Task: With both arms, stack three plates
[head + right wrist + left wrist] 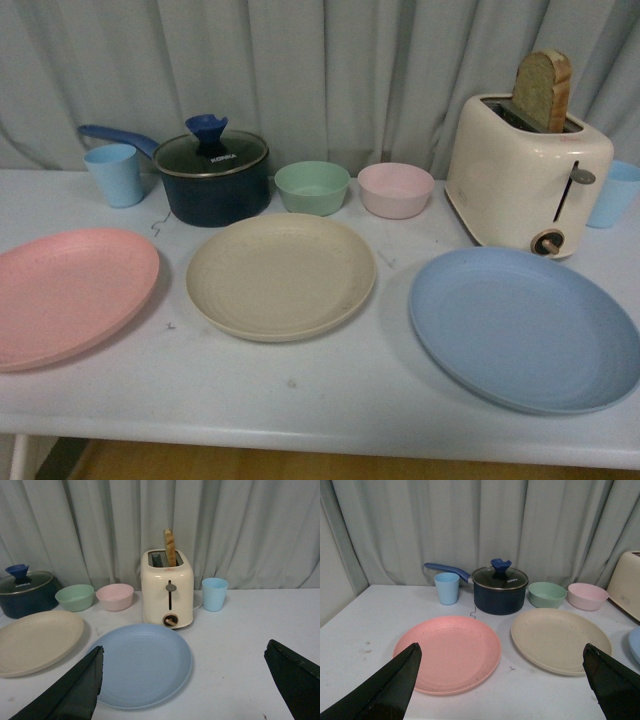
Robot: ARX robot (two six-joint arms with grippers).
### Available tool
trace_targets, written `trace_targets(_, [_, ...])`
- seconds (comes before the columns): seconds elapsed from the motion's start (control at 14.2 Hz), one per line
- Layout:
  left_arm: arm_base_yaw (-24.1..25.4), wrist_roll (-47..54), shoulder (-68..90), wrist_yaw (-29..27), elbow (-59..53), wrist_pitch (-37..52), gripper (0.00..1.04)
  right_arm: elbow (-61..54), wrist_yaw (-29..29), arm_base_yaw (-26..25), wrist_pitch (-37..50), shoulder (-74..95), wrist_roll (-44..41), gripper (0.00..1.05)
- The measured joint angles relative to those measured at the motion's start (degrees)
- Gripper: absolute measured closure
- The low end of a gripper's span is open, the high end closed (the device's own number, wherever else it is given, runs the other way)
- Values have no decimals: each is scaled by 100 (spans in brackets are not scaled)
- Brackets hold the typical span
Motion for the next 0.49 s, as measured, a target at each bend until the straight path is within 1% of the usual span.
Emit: trace_targets(0.49, [0,0,0,-2,0,0,7,0,-2,0,0,0,0,6])
